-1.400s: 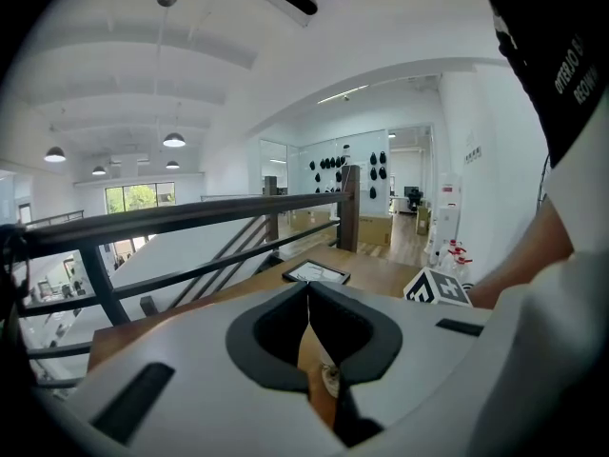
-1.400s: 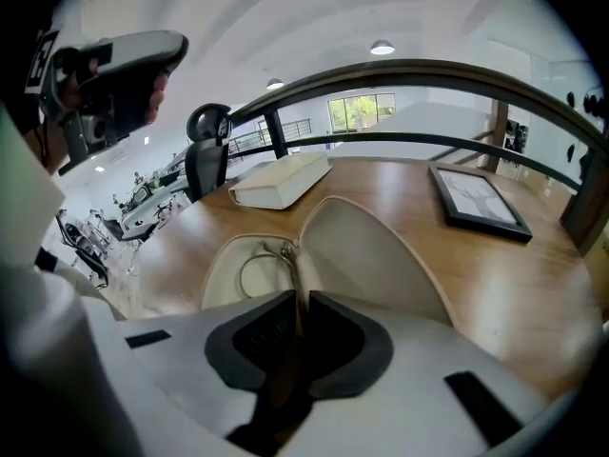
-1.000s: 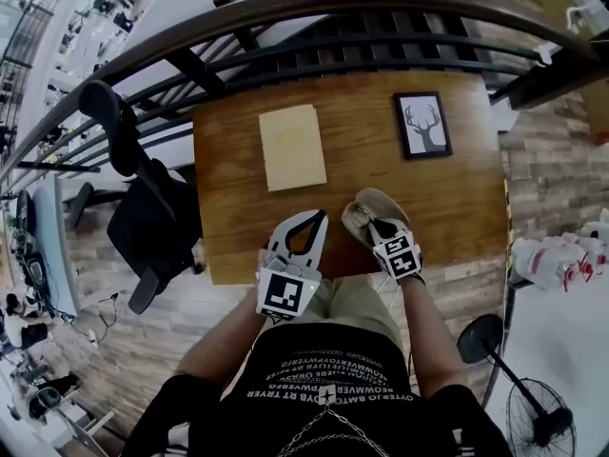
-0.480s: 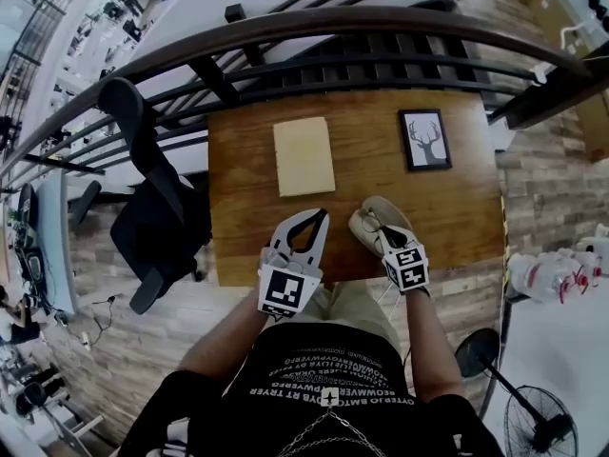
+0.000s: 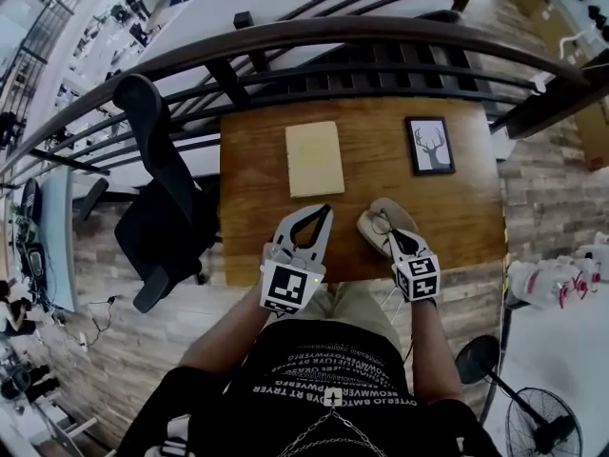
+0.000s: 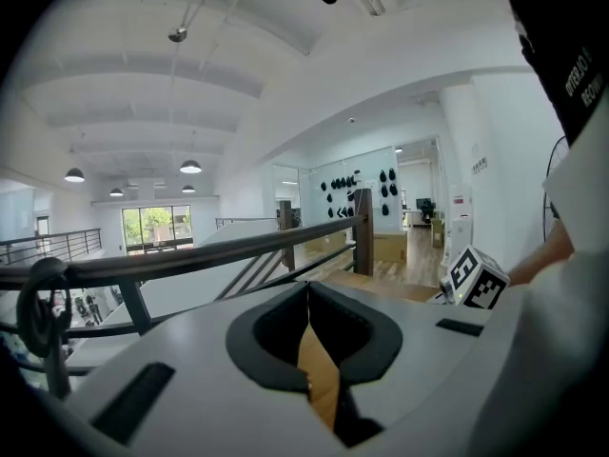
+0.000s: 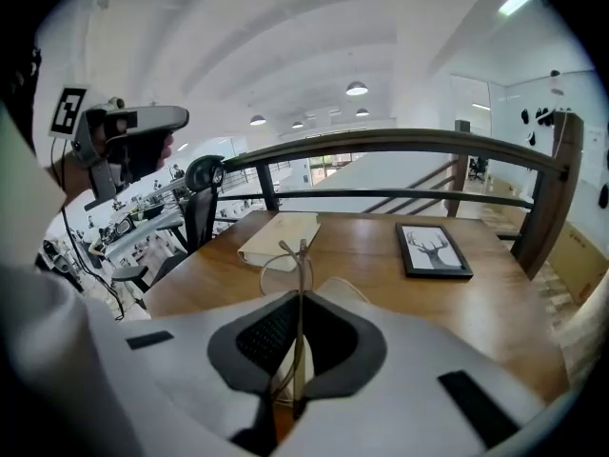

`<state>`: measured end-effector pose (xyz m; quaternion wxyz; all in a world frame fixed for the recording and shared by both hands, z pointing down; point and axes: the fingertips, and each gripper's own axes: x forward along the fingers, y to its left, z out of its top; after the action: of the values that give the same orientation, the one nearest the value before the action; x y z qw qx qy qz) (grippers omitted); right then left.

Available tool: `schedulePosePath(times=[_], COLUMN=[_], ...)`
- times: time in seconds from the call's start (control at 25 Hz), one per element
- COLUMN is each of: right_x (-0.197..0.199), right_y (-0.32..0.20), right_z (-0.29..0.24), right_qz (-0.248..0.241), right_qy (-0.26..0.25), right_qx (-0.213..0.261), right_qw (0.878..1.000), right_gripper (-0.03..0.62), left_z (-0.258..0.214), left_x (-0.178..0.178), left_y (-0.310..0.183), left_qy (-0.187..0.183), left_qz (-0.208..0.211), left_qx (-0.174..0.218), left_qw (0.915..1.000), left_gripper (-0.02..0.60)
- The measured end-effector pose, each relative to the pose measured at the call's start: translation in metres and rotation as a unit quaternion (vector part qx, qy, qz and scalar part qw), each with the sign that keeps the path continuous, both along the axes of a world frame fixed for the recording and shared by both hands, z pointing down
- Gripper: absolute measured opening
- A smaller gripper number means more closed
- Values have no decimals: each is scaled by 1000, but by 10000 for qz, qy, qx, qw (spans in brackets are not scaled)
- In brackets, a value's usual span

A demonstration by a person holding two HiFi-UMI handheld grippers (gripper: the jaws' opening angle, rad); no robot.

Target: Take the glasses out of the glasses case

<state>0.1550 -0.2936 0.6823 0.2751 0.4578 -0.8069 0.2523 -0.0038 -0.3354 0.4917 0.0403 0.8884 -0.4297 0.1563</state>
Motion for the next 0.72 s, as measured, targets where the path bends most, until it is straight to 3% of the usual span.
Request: schedulePosePath(times=[0.72], right_x=[-7], right_y=[22], right_z=[-117], right_qz=[411], right_qy=[-161], right_qx=[1111], right_qw=[9928], right_gripper=[25], left_z=[-44], left_x=[-18], left_y=[13], left_qy=[437], left_qz=[91], left_qx=[178], left_qw=[9988], left_gripper=[28])
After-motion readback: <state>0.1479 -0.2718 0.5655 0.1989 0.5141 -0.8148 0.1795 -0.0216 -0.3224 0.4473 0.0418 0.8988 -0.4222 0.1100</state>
